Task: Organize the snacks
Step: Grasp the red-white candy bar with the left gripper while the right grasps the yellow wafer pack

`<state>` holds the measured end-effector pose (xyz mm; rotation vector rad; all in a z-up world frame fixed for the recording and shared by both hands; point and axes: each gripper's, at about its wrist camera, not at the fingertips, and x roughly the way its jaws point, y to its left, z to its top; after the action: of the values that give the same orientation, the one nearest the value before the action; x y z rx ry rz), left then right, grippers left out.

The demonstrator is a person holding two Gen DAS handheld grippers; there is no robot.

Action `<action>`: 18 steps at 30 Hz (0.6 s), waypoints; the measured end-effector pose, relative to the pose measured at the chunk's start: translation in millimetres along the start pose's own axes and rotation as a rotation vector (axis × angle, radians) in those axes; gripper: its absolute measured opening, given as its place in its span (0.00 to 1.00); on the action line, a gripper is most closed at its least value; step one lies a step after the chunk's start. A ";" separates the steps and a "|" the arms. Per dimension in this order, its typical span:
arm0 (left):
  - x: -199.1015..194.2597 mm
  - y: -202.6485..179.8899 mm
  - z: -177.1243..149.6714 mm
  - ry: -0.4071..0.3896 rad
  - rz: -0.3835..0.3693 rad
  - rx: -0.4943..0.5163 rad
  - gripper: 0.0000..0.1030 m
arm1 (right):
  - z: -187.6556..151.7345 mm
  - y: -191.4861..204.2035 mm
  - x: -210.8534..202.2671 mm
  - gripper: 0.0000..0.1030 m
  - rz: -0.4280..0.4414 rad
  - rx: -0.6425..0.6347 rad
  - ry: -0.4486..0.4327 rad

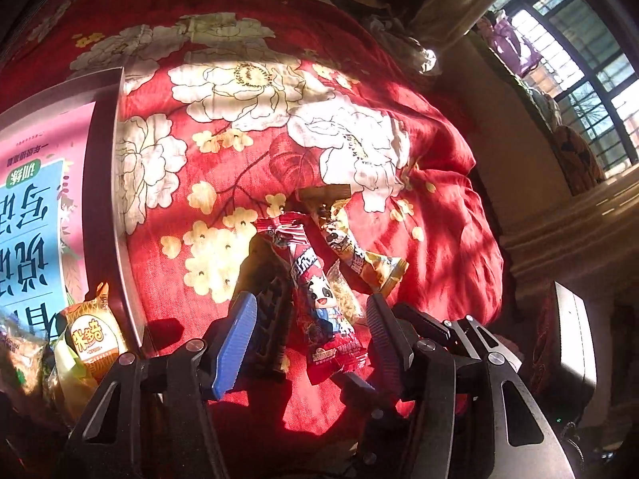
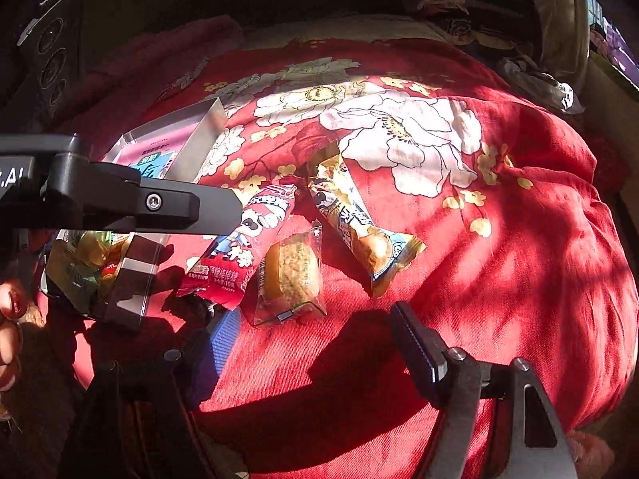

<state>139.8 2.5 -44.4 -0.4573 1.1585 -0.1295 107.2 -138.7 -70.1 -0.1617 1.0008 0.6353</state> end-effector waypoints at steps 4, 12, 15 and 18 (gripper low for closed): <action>9.1 -4.4 4.1 0.015 0.011 0.017 0.56 | 0.6 8.3 6.4 0.74 0.008 -0.035 0.006; 32.2 -11.8 12.5 0.064 0.037 0.042 0.45 | 1.8 0.3 13.2 0.74 0.005 -0.001 0.010; 39.4 -11.2 15.9 0.068 0.075 0.064 0.35 | 2.6 -2.7 15.1 0.68 0.003 0.010 0.011; 41.1 -5.3 21.7 0.074 0.081 0.060 0.28 | 3.1 -6.1 14.9 0.61 0.021 0.027 0.004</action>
<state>176.7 -9.8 -70.3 -0.3544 1.2405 -0.1117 118.5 -136.1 -81.6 -0.1288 1.0158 0.6403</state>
